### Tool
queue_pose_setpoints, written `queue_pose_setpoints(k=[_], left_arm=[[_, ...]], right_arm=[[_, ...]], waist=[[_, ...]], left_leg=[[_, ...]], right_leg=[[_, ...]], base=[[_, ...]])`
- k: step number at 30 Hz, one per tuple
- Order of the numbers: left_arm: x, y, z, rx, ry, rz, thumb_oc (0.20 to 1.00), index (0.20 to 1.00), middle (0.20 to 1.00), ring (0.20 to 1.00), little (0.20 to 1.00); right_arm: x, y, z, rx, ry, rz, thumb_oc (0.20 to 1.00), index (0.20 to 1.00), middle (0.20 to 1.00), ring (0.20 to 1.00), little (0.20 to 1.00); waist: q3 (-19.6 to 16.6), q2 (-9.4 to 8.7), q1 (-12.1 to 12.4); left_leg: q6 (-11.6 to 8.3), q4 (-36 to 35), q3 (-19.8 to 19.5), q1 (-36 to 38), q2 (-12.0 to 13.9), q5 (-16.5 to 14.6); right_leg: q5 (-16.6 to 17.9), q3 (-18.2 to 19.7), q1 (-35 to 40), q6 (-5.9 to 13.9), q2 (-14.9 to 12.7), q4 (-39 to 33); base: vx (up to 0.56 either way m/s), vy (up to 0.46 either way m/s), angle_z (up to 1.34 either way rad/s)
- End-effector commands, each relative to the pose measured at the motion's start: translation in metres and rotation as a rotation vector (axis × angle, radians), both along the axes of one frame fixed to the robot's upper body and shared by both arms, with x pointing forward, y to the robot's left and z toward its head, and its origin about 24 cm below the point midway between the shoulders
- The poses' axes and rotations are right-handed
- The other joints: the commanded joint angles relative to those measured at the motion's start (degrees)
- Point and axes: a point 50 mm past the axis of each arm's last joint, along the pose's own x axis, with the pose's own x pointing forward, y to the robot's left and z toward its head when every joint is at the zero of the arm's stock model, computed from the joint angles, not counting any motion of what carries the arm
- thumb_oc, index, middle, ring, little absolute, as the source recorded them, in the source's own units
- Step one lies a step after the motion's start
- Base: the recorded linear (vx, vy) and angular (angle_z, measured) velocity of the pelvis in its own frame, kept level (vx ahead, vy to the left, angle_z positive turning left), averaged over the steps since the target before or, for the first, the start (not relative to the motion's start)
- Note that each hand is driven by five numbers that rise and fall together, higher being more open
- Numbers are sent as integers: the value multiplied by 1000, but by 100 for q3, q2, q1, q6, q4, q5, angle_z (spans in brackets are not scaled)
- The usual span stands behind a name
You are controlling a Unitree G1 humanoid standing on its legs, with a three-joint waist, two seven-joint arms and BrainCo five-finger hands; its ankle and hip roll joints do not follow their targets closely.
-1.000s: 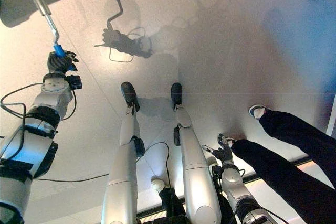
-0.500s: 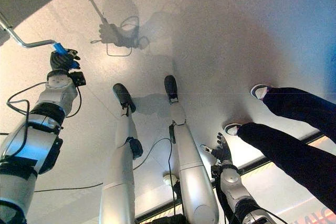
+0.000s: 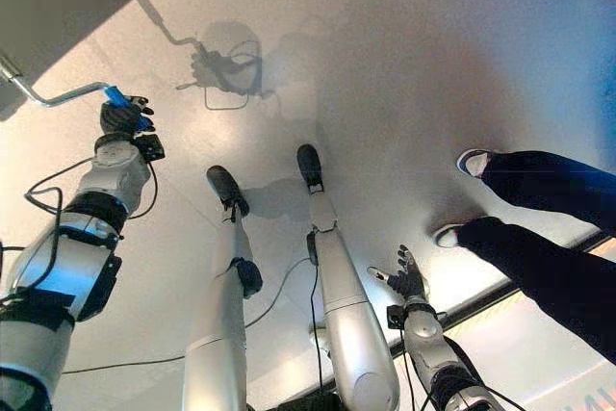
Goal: Raise the hospital bed
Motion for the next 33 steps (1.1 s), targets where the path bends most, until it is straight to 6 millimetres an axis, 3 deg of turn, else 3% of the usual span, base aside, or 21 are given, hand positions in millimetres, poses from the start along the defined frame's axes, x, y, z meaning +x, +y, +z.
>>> queue_pose_setpoints(k=[1, 8, 18, 24, 33], left_arm=[[14, -50, 62, 139, -237, -212, 200, 200, 200, 200, 200], [11, -76, 53, 76, -286, -329, 200, 200, 200, 200, 200], [-2, -88, 41, 37, -338, -428, 200, 200, 200, 200, 200], [-13, -78, 38, 26, -376, -444, 200, 200, 200, 200, 200], [-29, -41, 31, 14, -387, -375, 200, 200, 200, 200, 200]], right_arm=[[-32, -22, -14, -58, 73, -23, 1000, 1000, 1000, 1000, 1000], [-39, -29, -21, -79, 127, -43, 1000, 1000, 1000, 1000, 1000], [-50, -39, -33, -86, 221, -104, 1000, 1000, 1000, 1000, 1000], [-49, -43, -34, -86, 240, -129, 1000, 1000, 1000, 1000, 1000], [-49, -47, -33, -88, 244, -139, 1000, 1000, 1000, 1000, 1000]], waist=[[69, 55, -48], [69, 268, 55], [69, 454, 298], [69, 516, 483], [69, 468, 724]], left_leg=[[-310, -2, 112, 935, 56, -610], [-295, -2, -57, 1298, -22, -582], [-246, -2, -343, 1781, -148, -568], [-205, -2, -557, 2042, -229, -572], [-164, -2, -804, 2110, -319, -543]], right_leg=[[981, 12, 851, 579, 155, -1423], [873, -139, 1208, 516, 93, -1286], [718, -410, 1742, 453, -38, -1104], [616, -609, 2096, 420, -126, -1045], [498, -883, 2324, 429, -274, -973]], base=[[0, 0, 0], [-2, -5, 0], [-11, -4, 15], [11, 31, 20], [18, 23, 22]])
